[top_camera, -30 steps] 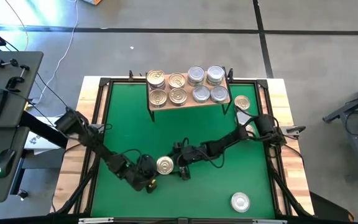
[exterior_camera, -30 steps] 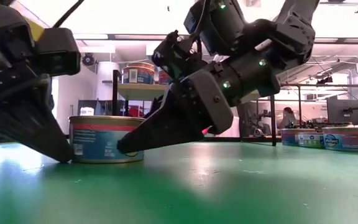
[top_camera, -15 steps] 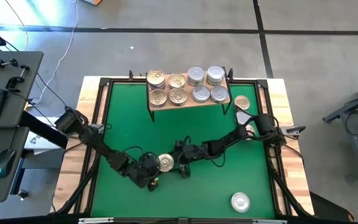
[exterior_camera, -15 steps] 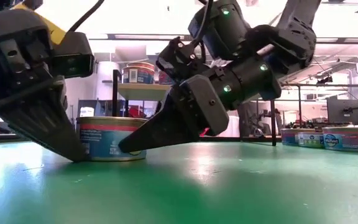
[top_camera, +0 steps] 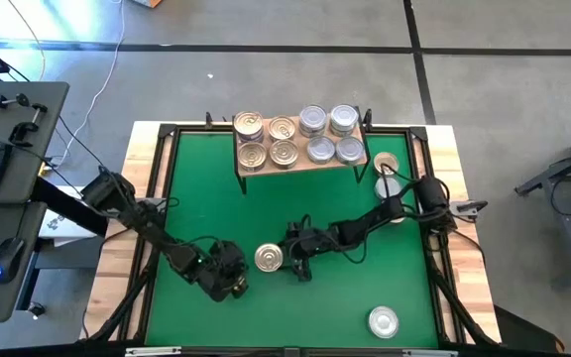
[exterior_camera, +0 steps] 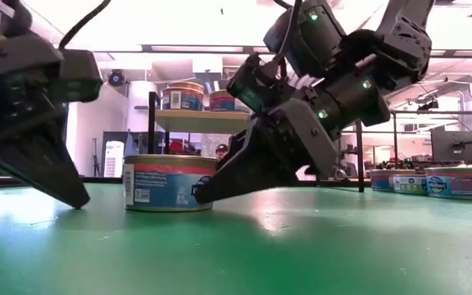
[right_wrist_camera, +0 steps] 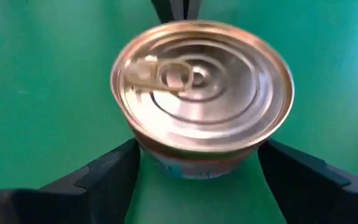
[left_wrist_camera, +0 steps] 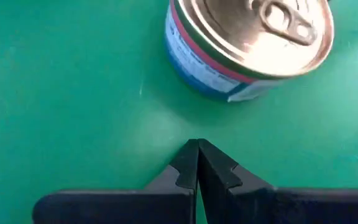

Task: Stack canned seafood by type on shelf
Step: Stack the blue tuna can on top of the other blue tuna can on the shelf

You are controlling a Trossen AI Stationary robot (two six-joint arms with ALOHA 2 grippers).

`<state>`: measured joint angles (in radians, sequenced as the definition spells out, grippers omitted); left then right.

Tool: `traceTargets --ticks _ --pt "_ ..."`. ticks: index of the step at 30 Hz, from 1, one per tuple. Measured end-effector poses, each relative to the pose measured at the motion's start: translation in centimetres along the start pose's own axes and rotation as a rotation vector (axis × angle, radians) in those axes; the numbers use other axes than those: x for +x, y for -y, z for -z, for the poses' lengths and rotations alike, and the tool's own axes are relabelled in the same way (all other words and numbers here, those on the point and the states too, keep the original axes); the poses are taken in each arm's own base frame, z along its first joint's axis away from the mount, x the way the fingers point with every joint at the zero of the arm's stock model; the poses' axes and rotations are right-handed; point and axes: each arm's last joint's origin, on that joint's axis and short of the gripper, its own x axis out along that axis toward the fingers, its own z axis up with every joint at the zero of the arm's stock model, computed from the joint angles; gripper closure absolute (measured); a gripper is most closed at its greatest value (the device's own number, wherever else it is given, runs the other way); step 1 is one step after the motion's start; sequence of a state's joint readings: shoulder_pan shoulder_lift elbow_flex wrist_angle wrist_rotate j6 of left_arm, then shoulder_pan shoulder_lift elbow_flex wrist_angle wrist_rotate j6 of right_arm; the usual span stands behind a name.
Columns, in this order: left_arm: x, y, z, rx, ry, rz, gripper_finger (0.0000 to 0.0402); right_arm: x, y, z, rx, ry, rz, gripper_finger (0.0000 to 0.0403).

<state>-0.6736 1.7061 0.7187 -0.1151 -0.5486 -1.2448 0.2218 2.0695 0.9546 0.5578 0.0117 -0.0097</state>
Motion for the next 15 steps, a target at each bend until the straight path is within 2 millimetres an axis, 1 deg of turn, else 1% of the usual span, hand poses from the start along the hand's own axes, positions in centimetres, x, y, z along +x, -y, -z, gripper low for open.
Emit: traceTargets --ticks 5,11,15 --pt "0.8 -0.5 -1.1 -0.027 0.046 -0.038 0.0401 0.6 0.0 0.8 0.012 -0.015 -0.002 0.0085" --pt "1.4 -0.4 -2.4 -0.019 0.075 -0.013 0.0401 1.0 0.0 1.0 0.062 0.021 0.009 0.0051" --pt "1.8 -0.5 -3.1 -0.014 0.084 0.001 0.0401 1.0 0.0 0.9 0.064 0.031 0.010 0.0036"
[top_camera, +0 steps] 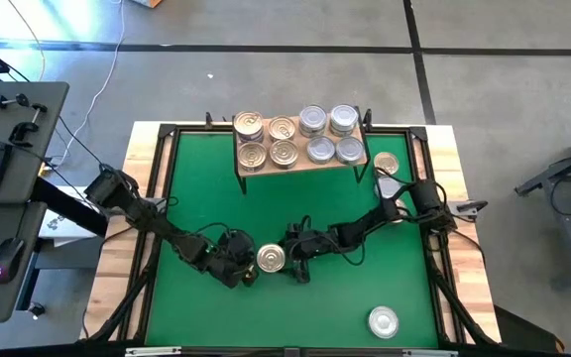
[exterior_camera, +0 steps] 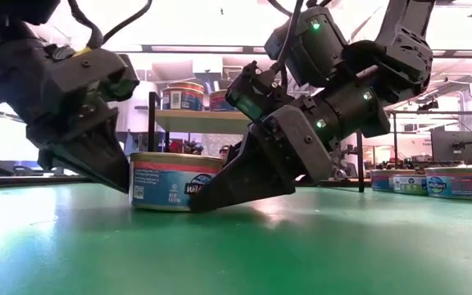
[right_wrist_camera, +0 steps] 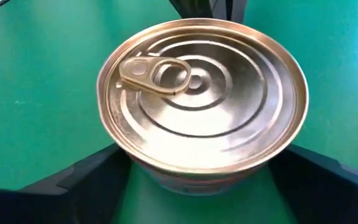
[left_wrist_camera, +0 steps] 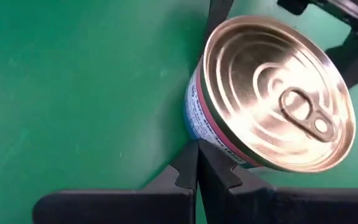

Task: Stack canned seafood by type on shelf
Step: Stack the blue tuna can on top of the other blue tuna can on the shelf

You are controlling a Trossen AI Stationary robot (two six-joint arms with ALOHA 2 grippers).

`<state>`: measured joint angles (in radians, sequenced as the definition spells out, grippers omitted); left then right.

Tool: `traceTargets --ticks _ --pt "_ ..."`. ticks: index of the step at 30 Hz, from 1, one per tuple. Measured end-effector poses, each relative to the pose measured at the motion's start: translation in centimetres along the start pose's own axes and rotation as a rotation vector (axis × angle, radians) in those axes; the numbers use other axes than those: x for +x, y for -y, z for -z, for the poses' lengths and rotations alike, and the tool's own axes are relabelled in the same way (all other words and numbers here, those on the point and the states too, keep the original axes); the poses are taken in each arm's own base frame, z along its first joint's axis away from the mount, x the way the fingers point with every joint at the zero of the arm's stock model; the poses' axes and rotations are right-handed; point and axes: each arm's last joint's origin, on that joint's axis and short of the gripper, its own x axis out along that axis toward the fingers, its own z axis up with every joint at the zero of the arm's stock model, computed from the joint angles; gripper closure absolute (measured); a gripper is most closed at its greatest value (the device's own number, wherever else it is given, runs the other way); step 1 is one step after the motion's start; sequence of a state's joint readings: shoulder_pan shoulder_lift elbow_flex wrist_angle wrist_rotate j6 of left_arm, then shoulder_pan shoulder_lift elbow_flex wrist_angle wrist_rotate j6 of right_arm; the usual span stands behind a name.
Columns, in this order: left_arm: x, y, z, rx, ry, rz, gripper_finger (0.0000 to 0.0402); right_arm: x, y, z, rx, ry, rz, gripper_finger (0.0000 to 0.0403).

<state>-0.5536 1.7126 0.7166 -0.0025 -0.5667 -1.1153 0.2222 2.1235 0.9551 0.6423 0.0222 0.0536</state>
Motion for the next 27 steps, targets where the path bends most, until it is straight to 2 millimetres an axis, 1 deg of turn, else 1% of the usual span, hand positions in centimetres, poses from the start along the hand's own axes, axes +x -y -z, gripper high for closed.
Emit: traceTargets --ticks 5,11,19,23,27 --pt "0.3 -0.2 -0.5 -0.015 0.008 -0.005 0.0401 0.0 0.1 -0.2 0.053 0.035 -0.009 0.0025" --pt "0.5 -0.2 -0.8 -0.018 0.012 0.000 0.0401 0.0 0.0 -0.7 0.061 0.096 -0.035 0.0020" --pt "0.7 -0.6 -1.1 0.005 0.044 -0.043 0.0401 0.0 0.3 -0.6 0.110 0.094 0.056 0.0024" --pt "0.0 -0.9 -0.8 -0.004 -0.011 -0.076 0.0401 0.0 0.1 -0.6 0.106 0.085 0.100 0.0045" --pt "-1.4 -1.5 0.2 -0.004 -0.086 -0.137 0.0401 -0.3 -0.1 0.2 0.109 0.071 0.162 0.0062"
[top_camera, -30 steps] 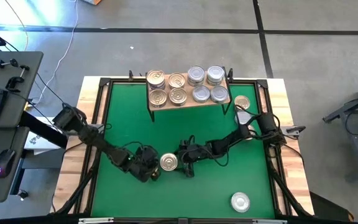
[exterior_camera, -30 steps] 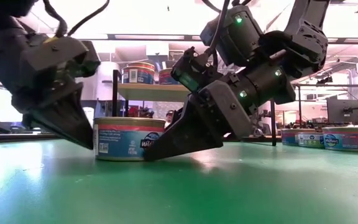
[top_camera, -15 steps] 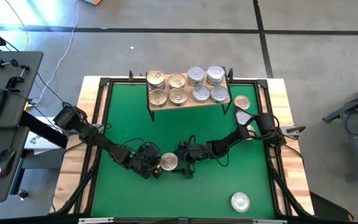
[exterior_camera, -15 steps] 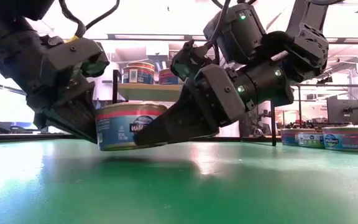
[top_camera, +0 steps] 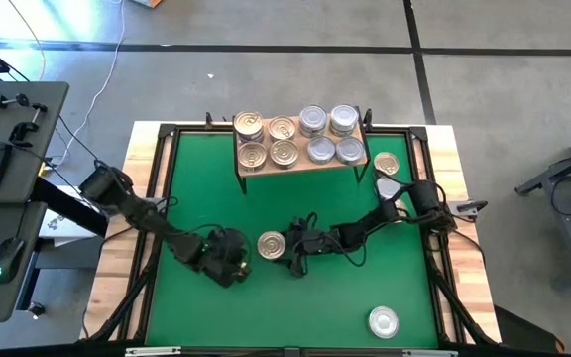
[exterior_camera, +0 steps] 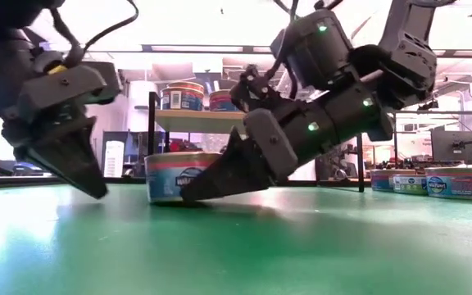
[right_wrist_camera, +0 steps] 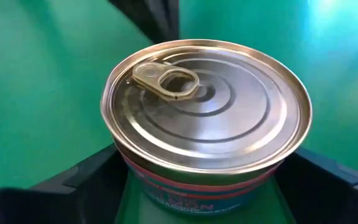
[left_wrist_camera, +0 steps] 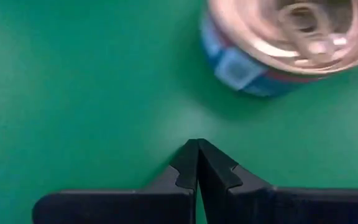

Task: Stack canned seafood by type on shelf
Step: Stack the blue tuna can on top of the other blue tuna can on the shelf

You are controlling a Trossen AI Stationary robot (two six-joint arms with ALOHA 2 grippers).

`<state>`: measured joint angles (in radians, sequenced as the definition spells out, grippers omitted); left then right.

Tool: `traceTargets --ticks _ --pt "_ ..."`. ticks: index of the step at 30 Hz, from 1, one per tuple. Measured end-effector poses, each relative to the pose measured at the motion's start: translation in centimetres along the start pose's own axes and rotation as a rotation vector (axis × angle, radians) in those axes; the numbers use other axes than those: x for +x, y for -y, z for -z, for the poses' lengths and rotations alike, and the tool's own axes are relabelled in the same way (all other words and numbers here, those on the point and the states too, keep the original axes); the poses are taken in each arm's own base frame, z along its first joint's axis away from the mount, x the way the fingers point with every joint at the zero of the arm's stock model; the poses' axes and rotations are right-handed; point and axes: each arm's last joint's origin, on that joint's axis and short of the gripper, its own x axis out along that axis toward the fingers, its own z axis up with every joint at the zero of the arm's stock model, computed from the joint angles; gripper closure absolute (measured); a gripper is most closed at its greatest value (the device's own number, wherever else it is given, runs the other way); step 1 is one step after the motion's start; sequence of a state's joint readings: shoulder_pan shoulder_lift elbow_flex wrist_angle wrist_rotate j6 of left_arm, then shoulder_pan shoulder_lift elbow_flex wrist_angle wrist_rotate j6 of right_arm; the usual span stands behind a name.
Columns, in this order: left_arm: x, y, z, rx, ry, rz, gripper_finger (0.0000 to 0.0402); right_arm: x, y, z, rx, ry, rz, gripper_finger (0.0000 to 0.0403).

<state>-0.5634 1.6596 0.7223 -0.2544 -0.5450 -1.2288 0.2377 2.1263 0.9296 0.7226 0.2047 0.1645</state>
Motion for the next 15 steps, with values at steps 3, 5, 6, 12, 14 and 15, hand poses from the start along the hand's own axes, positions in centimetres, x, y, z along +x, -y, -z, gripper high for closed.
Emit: traceTargets --ticks 3,5,6,12,14,15 --pt "-1.0 -0.5 0.7 -0.017 -0.006 -0.042 0.0401 -0.5 -0.3 0.6 0.042 0.018 0.000 0.0062" --pt "-1.5 -0.4 1.1 -0.016 0.010 -0.042 0.0401 -0.8 -0.5 0.9 0.037 0.022 -0.001 0.0062" --pt "-1.7 -0.3 1.3 -0.010 0.031 -0.037 0.0401 -1.0 -0.6 0.9 0.032 0.022 -0.005 0.0062" --pt "-3.0 1.7 1.0 0.070 0.229 0.035 0.0401 -2.9 -1.5 -1.4 -0.024 0.040 0.008 0.0062" --pt "-3.8 2.7 0.4 0.124 0.296 0.033 0.0401 -4.1 -1.7 -3.2 -0.048 0.061 0.028 0.0062" --pt "-4.3 3.3 -0.1 0.157 0.321 0.032 0.0401 -4.8 -1.7 -4.1 -0.057 0.076 0.034 0.0062"
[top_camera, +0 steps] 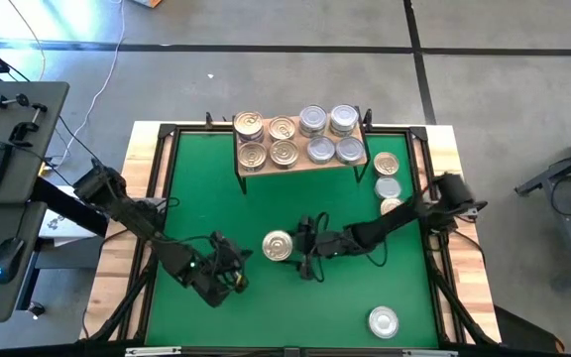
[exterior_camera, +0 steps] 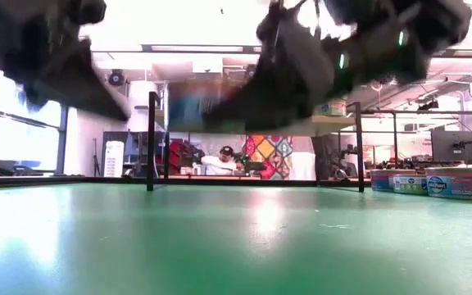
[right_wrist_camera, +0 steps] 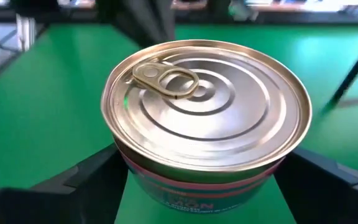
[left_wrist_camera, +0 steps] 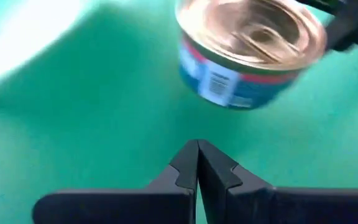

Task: Stack canned seafood by type on shelf
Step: Stack the blue tuna can on top of the other blue tuna can on the shelf

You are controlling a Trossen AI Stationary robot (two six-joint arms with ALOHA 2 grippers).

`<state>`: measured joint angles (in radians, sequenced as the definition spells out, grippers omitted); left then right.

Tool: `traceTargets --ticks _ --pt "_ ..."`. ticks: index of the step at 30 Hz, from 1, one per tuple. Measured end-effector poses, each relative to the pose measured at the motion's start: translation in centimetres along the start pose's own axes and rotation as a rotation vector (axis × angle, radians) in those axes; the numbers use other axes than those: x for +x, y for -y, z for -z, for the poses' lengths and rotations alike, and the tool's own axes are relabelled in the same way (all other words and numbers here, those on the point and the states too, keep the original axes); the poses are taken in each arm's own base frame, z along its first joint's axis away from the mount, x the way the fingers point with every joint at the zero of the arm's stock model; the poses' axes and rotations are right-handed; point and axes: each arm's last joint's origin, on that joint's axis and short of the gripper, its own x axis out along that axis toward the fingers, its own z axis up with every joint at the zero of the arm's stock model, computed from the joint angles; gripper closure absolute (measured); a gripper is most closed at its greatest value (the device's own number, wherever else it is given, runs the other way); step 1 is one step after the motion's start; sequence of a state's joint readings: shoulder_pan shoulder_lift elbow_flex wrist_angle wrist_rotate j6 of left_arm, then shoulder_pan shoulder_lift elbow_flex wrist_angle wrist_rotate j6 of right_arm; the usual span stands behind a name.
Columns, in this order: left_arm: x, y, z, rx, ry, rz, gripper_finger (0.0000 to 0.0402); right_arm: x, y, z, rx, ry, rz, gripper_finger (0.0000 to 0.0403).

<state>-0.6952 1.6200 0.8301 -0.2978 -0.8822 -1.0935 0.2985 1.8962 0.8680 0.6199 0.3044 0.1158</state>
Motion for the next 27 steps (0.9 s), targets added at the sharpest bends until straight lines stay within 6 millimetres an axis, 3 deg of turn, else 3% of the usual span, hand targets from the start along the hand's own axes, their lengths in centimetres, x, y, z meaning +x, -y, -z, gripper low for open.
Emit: traceTargets --ticks 5,10,15,20,23,27 --pt "-2.1 1.1 -5.5 0.160 0.075 -0.033 0.0401 -3.7 2.0 -5.1 -0.058 0.071 0.117 0.0062" --pt "-4.3 -0.8 -12.8 0.277 0.164 -0.113 0.0401 -6.5 7.3 -9.6 -0.096 0.104 0.250 0.0062" --pt "-4.5 -5.3 -20.3 0.353 0.241 -0.182 0.0401 -6.9 14.2 -12.9 -0.119 0.100 0.333 0.0062" --pt "-2.9 -11.0 -26.9 0.360 0.320 -0.115 0.0401 -6.8 21.2 -15.0 -0.095 0.113 0.404 0.0062" --pt "-1.4 -14.5 -29.2 0.343 0.341 -0.044 0.0401 -6.2 24.7 -15.0 -0.055 0.090 0.425 0.0062" --pt "1.1 -19.2 -30.7 0.274 0.331 0.066 0.0401 -4.9 27.7 -15.3 -0.030 0.061 0.427 0.0062"
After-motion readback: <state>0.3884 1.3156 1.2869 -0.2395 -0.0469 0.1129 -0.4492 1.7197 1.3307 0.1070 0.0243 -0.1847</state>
